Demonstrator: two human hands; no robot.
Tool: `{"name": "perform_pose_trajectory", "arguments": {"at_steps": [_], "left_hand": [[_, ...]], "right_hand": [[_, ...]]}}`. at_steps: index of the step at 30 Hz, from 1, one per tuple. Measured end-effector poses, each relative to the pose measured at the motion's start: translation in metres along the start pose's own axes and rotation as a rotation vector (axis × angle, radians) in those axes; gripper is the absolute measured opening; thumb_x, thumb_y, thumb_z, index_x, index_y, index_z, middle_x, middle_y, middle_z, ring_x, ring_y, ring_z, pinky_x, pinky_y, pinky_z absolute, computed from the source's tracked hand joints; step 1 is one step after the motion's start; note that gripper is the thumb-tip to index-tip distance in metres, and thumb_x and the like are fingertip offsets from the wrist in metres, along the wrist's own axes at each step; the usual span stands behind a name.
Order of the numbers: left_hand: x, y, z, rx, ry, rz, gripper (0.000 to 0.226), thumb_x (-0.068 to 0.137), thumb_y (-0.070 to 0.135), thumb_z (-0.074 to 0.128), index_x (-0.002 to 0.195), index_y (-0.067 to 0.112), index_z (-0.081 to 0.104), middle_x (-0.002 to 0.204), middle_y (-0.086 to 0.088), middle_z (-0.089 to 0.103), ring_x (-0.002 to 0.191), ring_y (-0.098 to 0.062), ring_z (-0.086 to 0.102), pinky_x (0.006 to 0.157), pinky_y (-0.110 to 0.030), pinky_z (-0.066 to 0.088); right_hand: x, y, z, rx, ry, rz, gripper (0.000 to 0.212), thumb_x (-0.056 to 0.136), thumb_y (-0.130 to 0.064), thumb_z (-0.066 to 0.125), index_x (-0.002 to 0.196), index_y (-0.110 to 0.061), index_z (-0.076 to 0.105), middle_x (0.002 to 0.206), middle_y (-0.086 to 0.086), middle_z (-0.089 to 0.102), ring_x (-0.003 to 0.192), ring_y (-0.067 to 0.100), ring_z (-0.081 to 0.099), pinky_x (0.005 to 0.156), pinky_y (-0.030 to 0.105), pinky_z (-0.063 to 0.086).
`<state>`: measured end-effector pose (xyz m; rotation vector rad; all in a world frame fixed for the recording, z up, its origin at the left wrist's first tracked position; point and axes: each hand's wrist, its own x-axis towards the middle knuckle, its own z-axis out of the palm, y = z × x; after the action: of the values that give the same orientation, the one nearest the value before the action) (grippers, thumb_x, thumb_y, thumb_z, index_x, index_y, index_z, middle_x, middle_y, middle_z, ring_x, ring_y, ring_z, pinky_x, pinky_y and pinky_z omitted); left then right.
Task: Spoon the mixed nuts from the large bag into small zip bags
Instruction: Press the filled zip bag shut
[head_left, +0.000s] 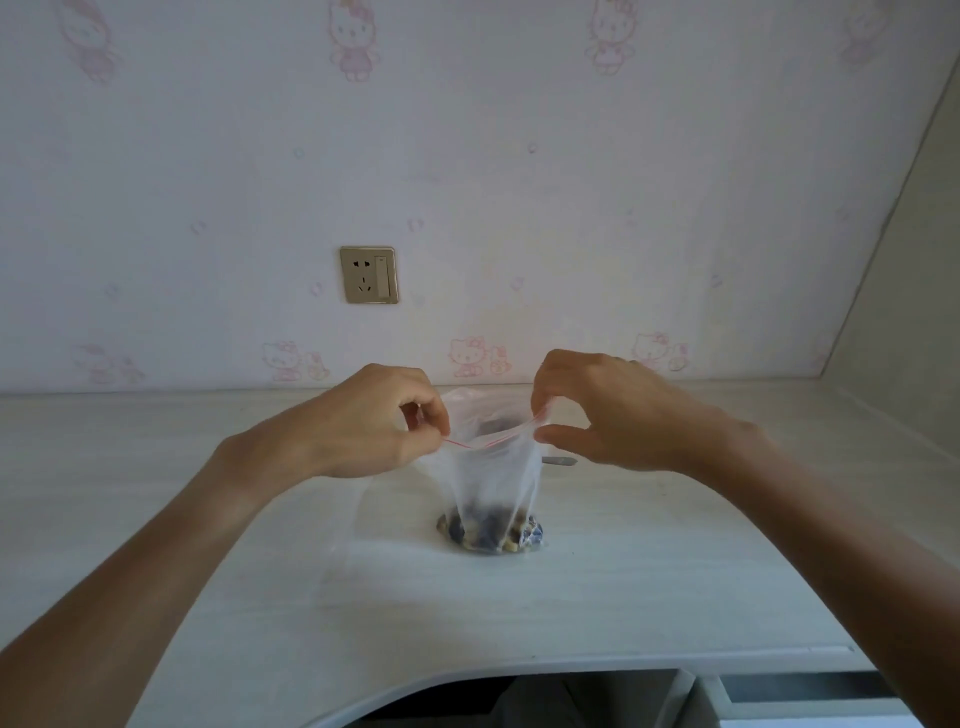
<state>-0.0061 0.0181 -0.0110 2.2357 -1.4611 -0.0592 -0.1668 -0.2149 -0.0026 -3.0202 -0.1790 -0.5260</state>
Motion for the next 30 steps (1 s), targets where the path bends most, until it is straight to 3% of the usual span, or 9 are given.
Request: {"name": "perform_pose_trajectory", "arguments": {"at_steps": [2, 6, 10, 13, 16, 20, 24, 28, 30], "left_hand": [[0.0, -0.005, -0.003, 0.051, -0.052, 0.021, 0.009, 0.083, 0.042, 0.076, 0.091, 0.037, 0.073, 0.099, 0.018, 0.067, 0.091, -0.001, 0.066, 0.075, -0.018, 0.051], [0.005, -0.012, -0.003, -0.018, 0.068, 0.032, 0.013, 0.087, 0.043, 0.08, 0.079, 0.035, 0.073, 0.089, 0.017, 0.069, 0.082, -0.002, 0.068, 0.071, -0.017, 0.048], [0.006, -0.017, -0.003, -0.204, 0.15, 0.011, 0.017, 0.082, 0.05, 0.079, 0.078, 0.034, 0.076, 0.086, 0.013, 0.074, 0.076, -0.012, 0.07, 0.069, -0.031, 0.057], [0.005, -0.018, 0.005, -0.346, 0.179, 0.02, 0.02, 0.076, 0.052, 0.079, 0.081, 0.033, 0.077, 0.086, 0.009, 0.077, 0.078, -0.007, 0.071, 0.071, -0.019, 0.054], [0.004, -0.02, 0.019, -0.454, 0.251, 0.036, 0.02, 0.074, 0.042, 0.084, 0.081, 0.027, 0.074, 0.086, 0.006, 0.077, 0.078, -0.006, 0.072, 0.074, -0.017, 0.055], [0.007, -0.026, 0.041, -0.564, 0.326, 0.043, 0.029, 0.075, 0.036, 0.091, 0.085, 0.023, 0.067, 0.084, -0.002, 0.076, 0.077, -0.019, 0.075, 0.074, -0.031, 0.057], [0.003, -0.032, 0.059, -0.73, 0.369, -0.01, 0.058, 0.063, 0.049, 0.095, 0.107, 0.037, 0.059, 0.089, -0.004, 0.075, 0.087, -0.03, 0.076, 0.075, -0.03, 0.057], [-0.01, -0.041, 0.083, -0.78, 0.221, -0.141, 0.098, 0.054, 0.052, 0.1, 0.138, 0.042, 0.052, 0.13, 0.0, 0.07, 0.118, -0.017, 0.07, 0.098, -0.036, 0.058], [-0.018, -0.044, 0.099, -0.739, 0.043, -0.117, 0.079, 0.067, 0.047, 0.096, 0.137, 0.038, 0.06, 0.134, 0.006, 0.07, 0.122, -0.011, 0.067, 0.103, -0.03, 0.054]], "right_hand": [[0.0, 0.003, -0.005, 0.03, -0.011, 0.006, 0.018, 0.091, -0.047, 0.071, 0.097, -0.03, 0.068, 0.106, -0.016, 0.06, 0.09, 0.007, 0.058, 0.073, 0.026, 0.045], [0.001, 0.006, -0.011, 0.053, -0.011, 0.0, 0.022, 0.091, -0.051, 0.07, 0.091, -0.03, 0.068, 0.1, -0.016, 0.061, 0.087, 0.003, 0.058, 0.076, 0.03, 0.052], [0.001, 0.013, -0.009, 0.229, 0.033, 0.036, 0.019, 0.092, -0.042, 0.074, 0.086, -0.025, 0.068, 0.09, -0.014, 0.067, 0.084, 0.001, 0.064, 0.078, 0.027, 0.056], [0.001, 0.019, 0.0, 0.457, 0.084, 0.146, 0.019, 0.093, -0.033, 0.075, 0.082, -0.018, 0.07, 0.083, -0.009, 0.073, 0.08, 0.004, 0.069, 0.074, 0.022, 0.057], [-0.001, 0.024, 0.013, 0.636, 0.122, 0.226, 0.019, 0.095, -0.024, 0.073, 0.084, -0.009, 0.07, 0.08, -0.007, 0.075, 0.076, 0.006, 0.07, 0.073, 0.02, 0.056], [-0.005, 0.023, 0.035, 0.864, 0.196, 0.273, 0.019, 0.099, -0.015, 0.068, 0.09, 0.0, 0.064, 0.089, 0.015, 0.077, 0.086, 0.031, 0.074, 0.076, 0.031, 0.061], [-0.011, 0.018, 0.053, 1.043, 0.297, 0.346, 0.021, 0.094, -0.02, 0.075, 0.105, -0.01, 0.059, 0.089, 0.01, 0.079, 0.086, 0.027, 0.076, 0.074, 0.031, 0.056], [-0.023, 0.015, 0.073, 1.156, 0.31, 0.412, 0.065, 0.072, -0.039, 0.089, 0.125, -0.022, 0.054, 0.107, 0.017, 0.075, 0.103, 0.037, 0.071, 0.093, 0.051, 0.059], [-0.029, 0.012, 0.087, 1.183, 0.256, 0.411, 0.068, 0.071, -0.034, 0.091, 0.128, -0.019, 0.057, 0.114, 0.009, 0.077, 0.105, 0.029, 0.074, 0.095, 0.048, 0.06]]}}
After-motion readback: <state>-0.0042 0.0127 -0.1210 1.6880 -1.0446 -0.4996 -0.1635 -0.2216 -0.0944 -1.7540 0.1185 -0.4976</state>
